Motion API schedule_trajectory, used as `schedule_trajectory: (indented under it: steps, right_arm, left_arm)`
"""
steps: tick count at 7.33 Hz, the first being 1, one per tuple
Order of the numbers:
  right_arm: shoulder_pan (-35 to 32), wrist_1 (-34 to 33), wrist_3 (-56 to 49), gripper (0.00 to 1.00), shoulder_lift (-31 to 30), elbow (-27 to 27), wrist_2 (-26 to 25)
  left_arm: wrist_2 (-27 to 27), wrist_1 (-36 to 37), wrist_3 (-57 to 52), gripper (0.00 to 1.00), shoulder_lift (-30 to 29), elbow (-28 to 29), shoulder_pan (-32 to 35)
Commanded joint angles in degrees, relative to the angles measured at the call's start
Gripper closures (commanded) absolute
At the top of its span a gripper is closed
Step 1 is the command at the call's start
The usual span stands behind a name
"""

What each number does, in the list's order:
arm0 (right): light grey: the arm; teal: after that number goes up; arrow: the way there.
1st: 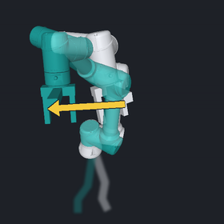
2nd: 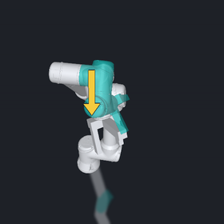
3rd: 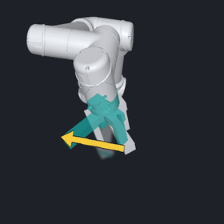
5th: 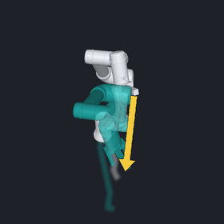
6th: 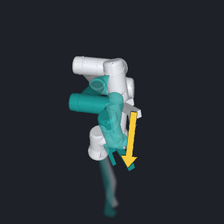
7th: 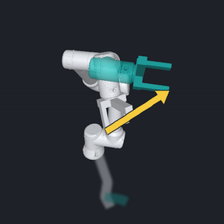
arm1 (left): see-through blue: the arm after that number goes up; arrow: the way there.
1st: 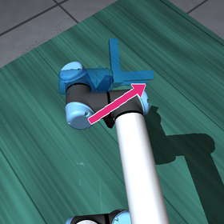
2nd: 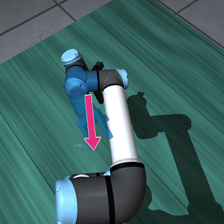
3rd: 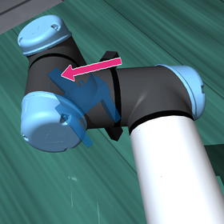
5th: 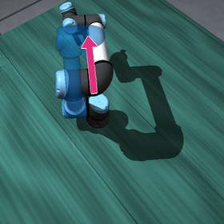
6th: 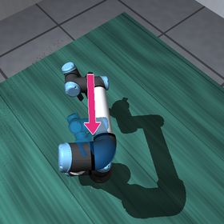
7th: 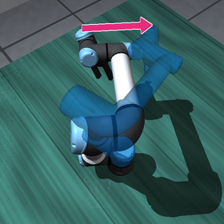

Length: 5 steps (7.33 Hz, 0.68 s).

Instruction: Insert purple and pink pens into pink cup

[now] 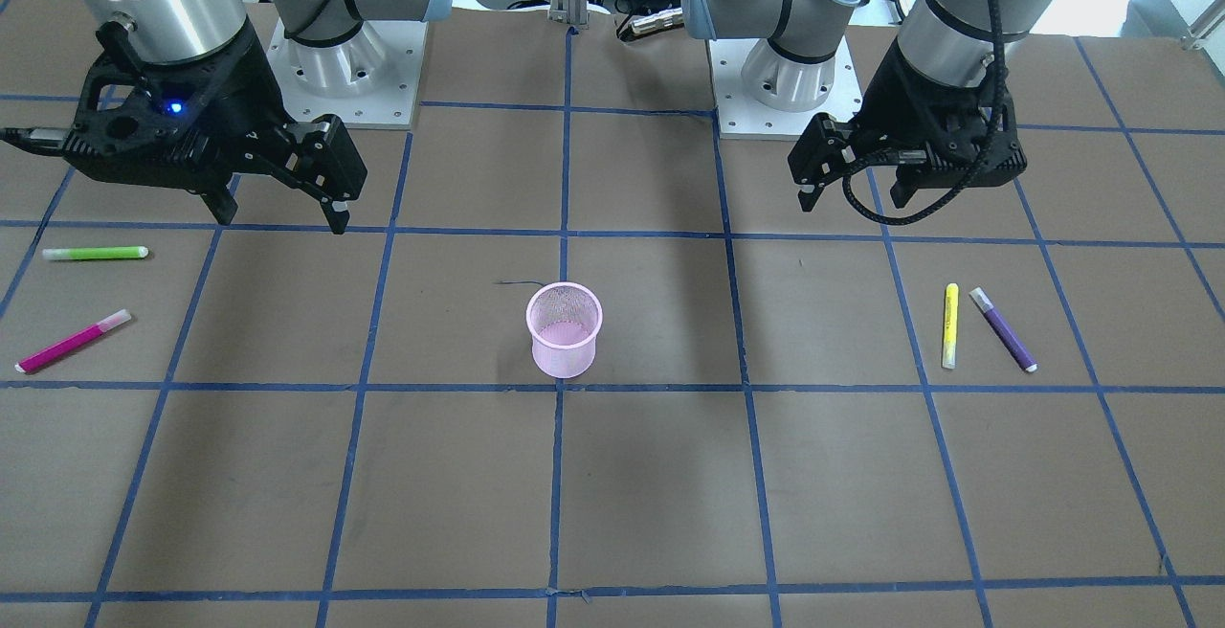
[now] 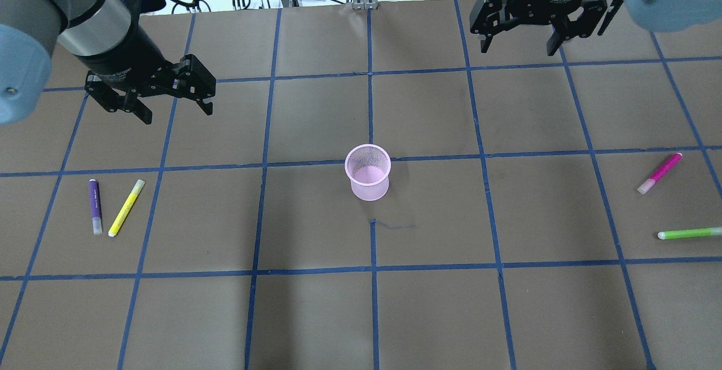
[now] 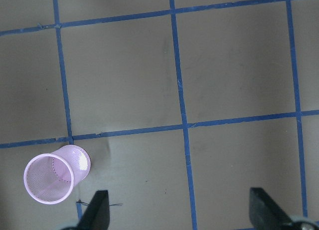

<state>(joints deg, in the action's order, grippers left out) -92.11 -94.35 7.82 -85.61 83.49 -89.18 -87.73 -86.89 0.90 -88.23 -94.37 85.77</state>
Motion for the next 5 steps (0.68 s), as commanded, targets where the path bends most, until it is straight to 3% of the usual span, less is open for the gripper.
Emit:
schedule_trajectory:
  steps: [1,5]
  right_arm:
    - [0.0,0.04,-0.08,0.0,0.0,0.09,0.06]
    - [0.44,-0.57,-2.96,0.0,0.09,0.09,0.32]
  left_arm:
    - [0.46,0.06,-0.02,0.0,0.16,-0.11,0.27]
    - [0.54,0.06,-0.02,0.0,0.25,-0.11,0.36]
